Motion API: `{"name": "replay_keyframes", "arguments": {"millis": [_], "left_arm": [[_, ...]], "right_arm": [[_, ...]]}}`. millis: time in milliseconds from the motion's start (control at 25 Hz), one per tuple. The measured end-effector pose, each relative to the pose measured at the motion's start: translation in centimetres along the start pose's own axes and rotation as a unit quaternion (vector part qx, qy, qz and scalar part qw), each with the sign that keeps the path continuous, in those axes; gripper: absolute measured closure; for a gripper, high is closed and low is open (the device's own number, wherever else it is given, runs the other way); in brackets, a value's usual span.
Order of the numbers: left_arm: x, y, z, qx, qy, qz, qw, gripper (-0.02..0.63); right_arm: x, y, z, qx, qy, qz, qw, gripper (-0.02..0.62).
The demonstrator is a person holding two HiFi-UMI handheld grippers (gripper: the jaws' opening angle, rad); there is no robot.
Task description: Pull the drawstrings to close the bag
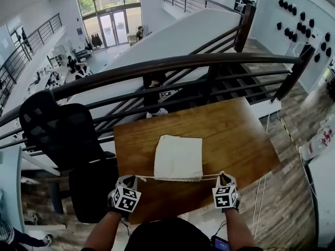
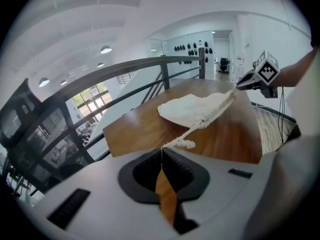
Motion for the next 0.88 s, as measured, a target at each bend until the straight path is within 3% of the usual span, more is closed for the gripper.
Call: {"name": "replay_keyframes", "arguments": {"millis": [880], "left_arm": [[1.1,-2.6,-0.6,0.024,0.013,0.013,0.9995,0.592]], "right_arm": [[1.0,0.6,-0.4,-0.026,0.005,-0.001,1.0,0.565]]}}
Point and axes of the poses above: the fingertips, and each gripper's own axes: z forward along the fingers, y to its right, x out of its top, the point moved 9 cm from there along -z, backward along the fingers, and after that the axes turned 3 degrees about y, right-handed, at the moved point
